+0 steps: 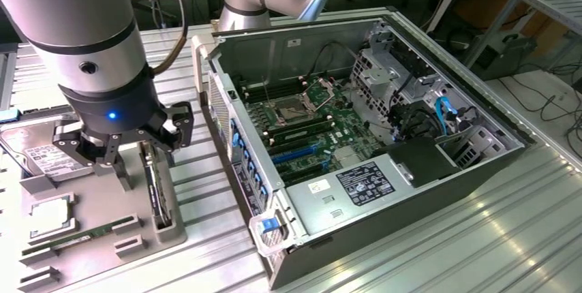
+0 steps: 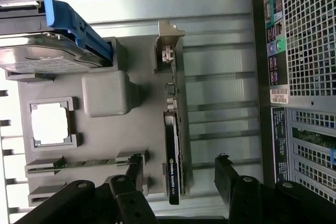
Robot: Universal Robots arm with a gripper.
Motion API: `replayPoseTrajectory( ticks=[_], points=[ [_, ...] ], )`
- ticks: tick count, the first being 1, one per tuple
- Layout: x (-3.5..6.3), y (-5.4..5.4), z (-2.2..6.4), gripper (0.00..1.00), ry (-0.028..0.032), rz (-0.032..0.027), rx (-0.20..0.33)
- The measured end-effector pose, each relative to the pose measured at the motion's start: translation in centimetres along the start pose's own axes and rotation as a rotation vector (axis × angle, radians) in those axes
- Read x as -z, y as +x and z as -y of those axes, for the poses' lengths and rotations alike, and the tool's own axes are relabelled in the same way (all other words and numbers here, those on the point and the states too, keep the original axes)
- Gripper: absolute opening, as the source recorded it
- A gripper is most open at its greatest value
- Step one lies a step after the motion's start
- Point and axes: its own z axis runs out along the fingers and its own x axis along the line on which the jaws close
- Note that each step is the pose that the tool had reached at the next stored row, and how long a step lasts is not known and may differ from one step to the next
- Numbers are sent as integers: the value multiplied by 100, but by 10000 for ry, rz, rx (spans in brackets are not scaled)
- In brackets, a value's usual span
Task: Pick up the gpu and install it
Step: 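Pick up the gpu and move the gpu toward the slot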
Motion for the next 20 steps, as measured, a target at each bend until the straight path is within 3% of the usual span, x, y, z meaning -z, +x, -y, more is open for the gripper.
replayPoseTrajectory(
  ticks=[20],
  points=[
    [-150, 4, 6, 66, -1, 1, 0]
  ],
)
